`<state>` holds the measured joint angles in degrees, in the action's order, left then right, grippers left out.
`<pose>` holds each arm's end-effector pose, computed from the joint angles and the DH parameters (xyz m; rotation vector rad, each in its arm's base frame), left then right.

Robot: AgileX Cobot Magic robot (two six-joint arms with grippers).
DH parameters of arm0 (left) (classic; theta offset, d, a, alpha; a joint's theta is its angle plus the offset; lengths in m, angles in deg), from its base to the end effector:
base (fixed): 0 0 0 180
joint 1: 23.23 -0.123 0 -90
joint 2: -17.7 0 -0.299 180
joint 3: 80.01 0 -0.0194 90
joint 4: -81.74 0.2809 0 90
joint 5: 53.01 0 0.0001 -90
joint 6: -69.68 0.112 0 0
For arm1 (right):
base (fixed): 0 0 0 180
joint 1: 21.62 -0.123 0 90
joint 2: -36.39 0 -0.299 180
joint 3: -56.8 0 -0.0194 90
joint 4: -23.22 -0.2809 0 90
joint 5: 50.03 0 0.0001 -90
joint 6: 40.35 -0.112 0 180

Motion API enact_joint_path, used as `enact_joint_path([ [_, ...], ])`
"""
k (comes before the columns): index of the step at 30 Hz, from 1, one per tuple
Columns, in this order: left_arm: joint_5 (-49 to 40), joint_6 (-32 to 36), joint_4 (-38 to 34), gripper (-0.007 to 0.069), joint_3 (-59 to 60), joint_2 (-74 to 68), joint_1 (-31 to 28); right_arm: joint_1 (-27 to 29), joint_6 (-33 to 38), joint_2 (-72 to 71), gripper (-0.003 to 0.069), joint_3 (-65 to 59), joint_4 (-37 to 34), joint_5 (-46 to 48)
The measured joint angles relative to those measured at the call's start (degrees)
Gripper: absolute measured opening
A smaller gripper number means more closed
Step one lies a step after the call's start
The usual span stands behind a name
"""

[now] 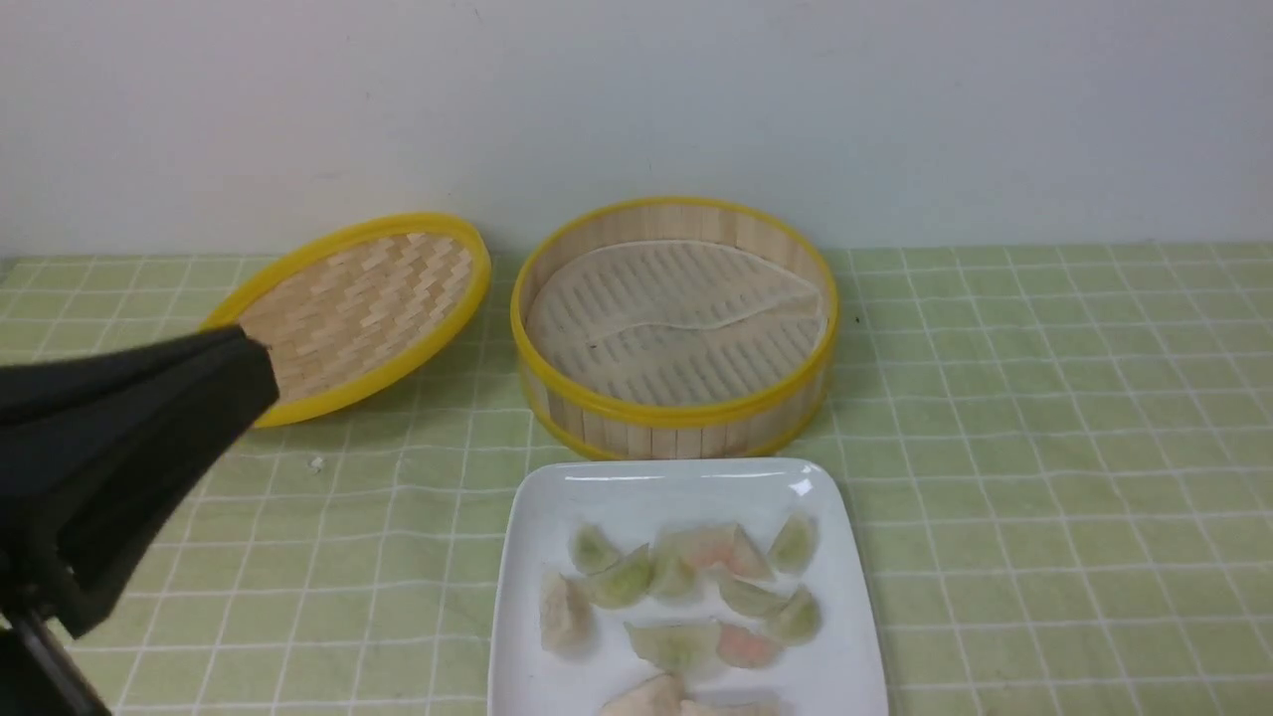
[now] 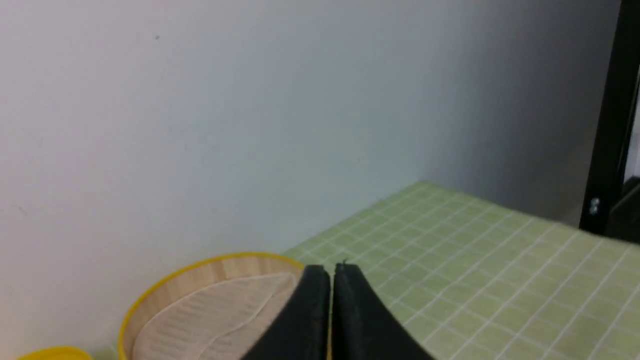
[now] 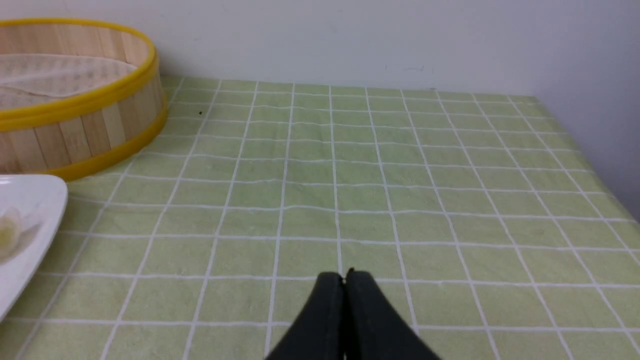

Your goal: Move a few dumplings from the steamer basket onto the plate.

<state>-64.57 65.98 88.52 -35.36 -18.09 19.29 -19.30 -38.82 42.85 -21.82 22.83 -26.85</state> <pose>0.1073 -0.0948 0.3598 0.6121 1.5092 -0.5150 0.0874 -0.0032 0.1649 0.0171 1.8896 -0.0391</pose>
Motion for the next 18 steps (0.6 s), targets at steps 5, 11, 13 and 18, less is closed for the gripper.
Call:
enact_joint_path([
  [5, 3.80, 5.52, -5.66, -0.0006, 11.19, 5.11, -9.13, 0.00, -0.19, 0.00, -0.0015, 0.00, 0.00, 0.00],
  [11, 7.55, 6.86, -8.12, -0.0006, 25.21, 14.83, -23.32, 0.00, -0.19, 0.00, -0.0015, 0.00, 0.00, 0.00],
  [13, 7.50, 6.88, -8.23, -0.0006, 29.45, 18.19, -27.31, 0.00, -0.19, 0.00, -0.0015, 0.00, 0.00, 0.00],
  [18, 6.28, 6.93, -8.34, -0.0006, 34.39, 23.44, -33.06, 0.00, -0.19, 0.00, -0.0015, 0.00, 0.00, 0.00],
])
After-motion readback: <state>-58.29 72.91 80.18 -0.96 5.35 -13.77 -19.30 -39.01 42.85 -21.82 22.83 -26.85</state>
